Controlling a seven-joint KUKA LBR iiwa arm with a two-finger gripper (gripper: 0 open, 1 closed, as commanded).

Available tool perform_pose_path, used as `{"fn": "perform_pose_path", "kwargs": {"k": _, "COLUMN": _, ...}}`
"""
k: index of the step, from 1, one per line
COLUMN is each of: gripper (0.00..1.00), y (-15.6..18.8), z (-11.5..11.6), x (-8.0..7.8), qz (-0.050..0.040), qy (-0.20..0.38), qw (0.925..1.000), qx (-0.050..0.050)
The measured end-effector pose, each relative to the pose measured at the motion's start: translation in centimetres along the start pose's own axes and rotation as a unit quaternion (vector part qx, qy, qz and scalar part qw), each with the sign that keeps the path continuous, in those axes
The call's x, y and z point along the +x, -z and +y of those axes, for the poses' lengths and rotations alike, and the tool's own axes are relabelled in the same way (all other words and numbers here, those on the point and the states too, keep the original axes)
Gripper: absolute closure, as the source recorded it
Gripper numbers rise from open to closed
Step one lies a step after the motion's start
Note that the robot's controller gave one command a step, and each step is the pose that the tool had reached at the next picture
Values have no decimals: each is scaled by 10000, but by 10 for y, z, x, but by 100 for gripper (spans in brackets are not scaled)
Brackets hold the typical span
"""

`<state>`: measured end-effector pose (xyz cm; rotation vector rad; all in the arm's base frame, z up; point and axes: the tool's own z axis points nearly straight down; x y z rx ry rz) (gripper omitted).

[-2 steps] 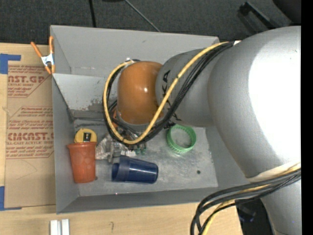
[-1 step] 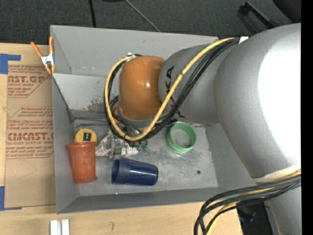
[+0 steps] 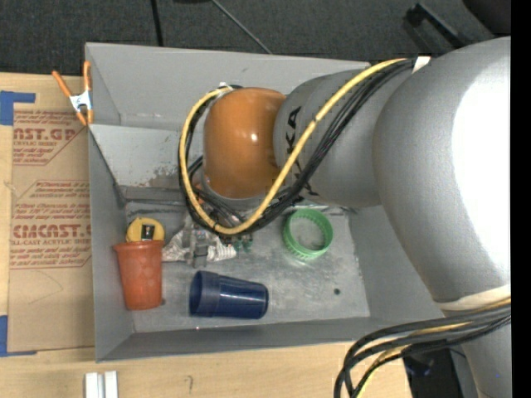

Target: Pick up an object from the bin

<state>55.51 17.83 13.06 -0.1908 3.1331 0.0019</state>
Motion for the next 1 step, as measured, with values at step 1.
{"fn": "perform_pose_path", "kwargs": {"k": 1, "gripper": 100, "y": 9, "z": 0, "x": 0, "qz": -4, "qy": 0, "qw": 10000, "qx": -1}}
